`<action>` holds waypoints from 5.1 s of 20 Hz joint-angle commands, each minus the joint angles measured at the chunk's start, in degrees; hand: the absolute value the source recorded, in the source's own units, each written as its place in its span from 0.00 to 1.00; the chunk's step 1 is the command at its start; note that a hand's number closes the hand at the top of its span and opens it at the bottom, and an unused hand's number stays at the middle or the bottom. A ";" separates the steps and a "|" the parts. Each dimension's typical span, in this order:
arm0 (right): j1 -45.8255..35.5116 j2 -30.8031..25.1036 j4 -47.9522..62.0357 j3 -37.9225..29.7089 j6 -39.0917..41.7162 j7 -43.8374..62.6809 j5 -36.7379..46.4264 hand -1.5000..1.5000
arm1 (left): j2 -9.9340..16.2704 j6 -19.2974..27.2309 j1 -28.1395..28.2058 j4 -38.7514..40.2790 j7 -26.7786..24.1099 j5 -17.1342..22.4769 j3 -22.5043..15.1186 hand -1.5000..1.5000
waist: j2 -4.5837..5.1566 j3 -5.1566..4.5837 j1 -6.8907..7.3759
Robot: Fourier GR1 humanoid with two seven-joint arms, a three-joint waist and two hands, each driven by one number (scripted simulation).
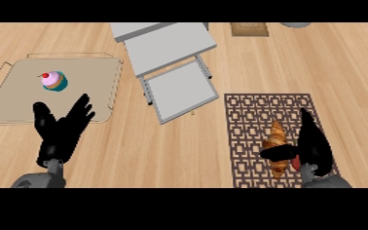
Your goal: Pick the croissant from the placemat and place it in the tiered shelf
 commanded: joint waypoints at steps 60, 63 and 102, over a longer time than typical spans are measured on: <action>-71.79 16.32 -1.43 -10.92 31.24 -1.89 -9.13 1.00 | -1.54 -3.33 -0.35 0.83 0.58 -3.19 3.40 0.50 | 0.27 -0.25 0.66; -75.00 17.43 5.40 -11.14 30.73 -4.04 -8.55 1.00 | -2.76 -2.52 -1.57 -0.27 3.40 -2.93 2.75 0.50 | 0.25 -0.25 0.73; -80.27 17.56 42.60 -20.87 18.17 -36.33 -3.35 1.00 | -3.75 -4.64 2.09 -0.25 0.53 -4.80 3.70 0.50 | 0.11 -0.20 0.50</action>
